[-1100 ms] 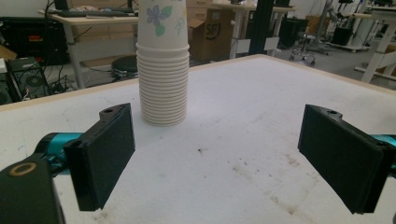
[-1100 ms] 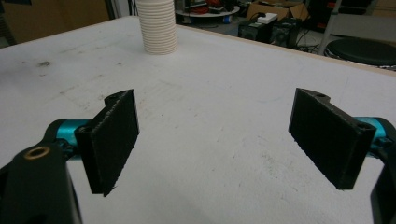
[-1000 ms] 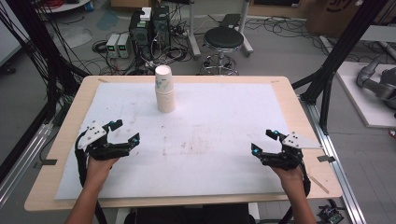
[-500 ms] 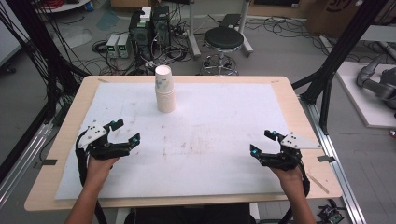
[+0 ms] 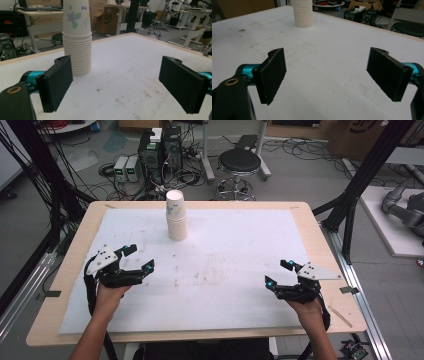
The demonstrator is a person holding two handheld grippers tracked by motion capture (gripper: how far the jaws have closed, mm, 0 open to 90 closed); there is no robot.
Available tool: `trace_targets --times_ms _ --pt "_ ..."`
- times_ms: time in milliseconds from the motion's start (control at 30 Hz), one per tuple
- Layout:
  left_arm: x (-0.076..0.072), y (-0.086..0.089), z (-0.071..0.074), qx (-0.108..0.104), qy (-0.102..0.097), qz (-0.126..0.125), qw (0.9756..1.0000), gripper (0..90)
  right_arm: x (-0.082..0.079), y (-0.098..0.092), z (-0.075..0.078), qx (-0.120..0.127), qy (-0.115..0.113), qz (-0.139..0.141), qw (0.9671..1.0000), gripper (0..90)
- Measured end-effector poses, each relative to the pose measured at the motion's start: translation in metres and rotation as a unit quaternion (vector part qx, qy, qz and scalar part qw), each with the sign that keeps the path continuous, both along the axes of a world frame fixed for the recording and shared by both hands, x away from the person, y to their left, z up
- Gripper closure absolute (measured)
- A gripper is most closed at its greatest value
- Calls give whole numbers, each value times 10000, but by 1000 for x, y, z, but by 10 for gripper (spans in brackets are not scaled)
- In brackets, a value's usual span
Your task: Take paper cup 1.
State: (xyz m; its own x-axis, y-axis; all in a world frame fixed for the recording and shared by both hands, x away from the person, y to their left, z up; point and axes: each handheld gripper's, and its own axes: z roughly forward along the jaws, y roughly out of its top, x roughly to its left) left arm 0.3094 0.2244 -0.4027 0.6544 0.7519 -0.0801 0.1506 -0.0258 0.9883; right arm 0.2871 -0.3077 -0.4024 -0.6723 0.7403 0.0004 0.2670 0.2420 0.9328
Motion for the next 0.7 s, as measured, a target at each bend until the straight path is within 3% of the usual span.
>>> trace_targets --times_ms 367,700 --pt "29 -16 34 107 -27 -210 9997 121 2 4 1 -25 36 77 10000 164" --pt "66 -29 61 232 145 -214 9994 128 2 3 1 -13 51 66 10000 164"
